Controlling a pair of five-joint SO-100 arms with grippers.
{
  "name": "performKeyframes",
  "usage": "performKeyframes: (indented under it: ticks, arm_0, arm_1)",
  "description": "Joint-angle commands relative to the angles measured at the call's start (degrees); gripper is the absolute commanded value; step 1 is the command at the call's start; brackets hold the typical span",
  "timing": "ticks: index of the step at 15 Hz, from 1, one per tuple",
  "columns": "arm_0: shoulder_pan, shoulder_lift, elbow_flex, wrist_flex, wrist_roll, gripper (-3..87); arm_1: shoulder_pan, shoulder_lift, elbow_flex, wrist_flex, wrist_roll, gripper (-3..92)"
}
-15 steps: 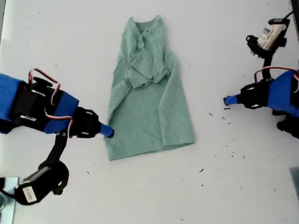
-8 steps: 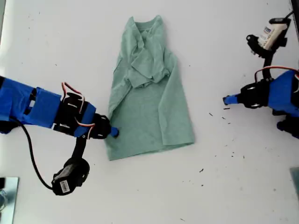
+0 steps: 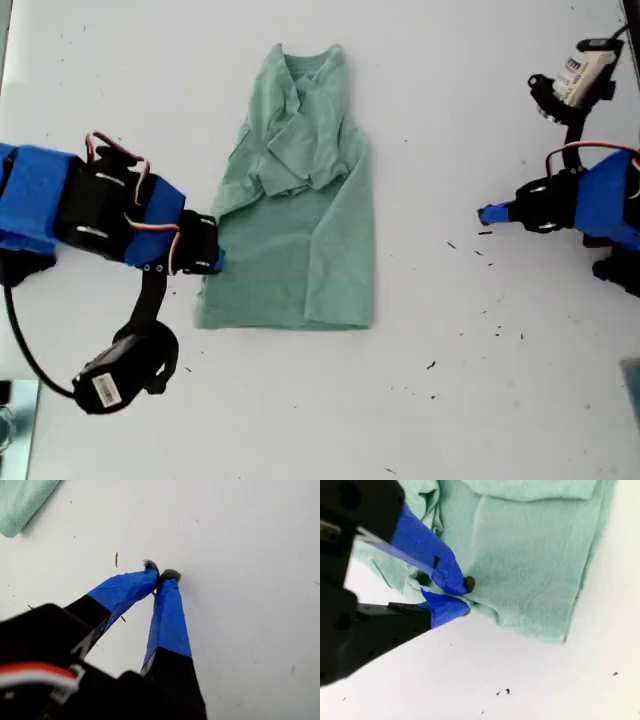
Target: Fold t shirt
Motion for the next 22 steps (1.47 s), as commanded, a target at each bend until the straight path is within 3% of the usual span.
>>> performKeyframes:
  ticks: [1,3,4,5,6,8,10,12,14,15,19,22]
  arm_0:
    - [-1.85,-5.62,-14.68,0.35,4.22,-0.2]
    - [-1.93,-25.58,-39.20,0.79,10.63,-0.2]
    - [-1.93,-33.57,-48.16,-2.55,13.80,-0.2]
    - [-1.76,-36.21,-46.93,-9.84,15.64,1.3]
    - [-1.85,-40.17,-47.46,-13.36,17.58,11.8]
    - [-2.55,-46.85,-47.46,-16.96,19.95,19.6]
    - [-2.11,-40.17,-47.02,-12.22,19.86,22.5]
    - [-1.14,-20.39,-43.42,-7.56,19.60,21.1]
    - [-3.60,-1.32,-27.25,-5.27,19.34,16.2]
    - [-5.63,9.14,-11.34,-7.91,18.11,14.5]
    - [-10.02,43.42,49.22,-28.21,11.51,12.3]
    - [-8.35,50.71,58.27,-29.27,6.68,11.3]
  arm_1:
    - [-0.79,1.14,2.99,0.18,-0.26,2.5]
    - [-0.79,1.14,2.99,0.26,-0.18,2.5]
    - [-0.79,1.14,2.99,0.26,-0.18,2.5]
    - [-0.97,1.14,2.99,0.26,-0.09,2.5]
    - [-1.05,1.14,2.99,0.35,0.09,2.5]
    - [-0.97,1.14,2.99,0.35,0.09,2.5]
    - [-1.05,1.14,2.99,0.35,0.18,2.5]
    - [-1.05,1.14,2.99,0.44,0.26,2.5]
    - [-0.88,1.14,2.99,0.35,0.00,2.5]
    - [-0.88,1.14,2.99,0.35,0.00,2.5]
    - [-0.97,1.14,2.99,0.35,0.18,2.5]
    - [-1.58,1.14,2.37,0.44,0.88,2.5]
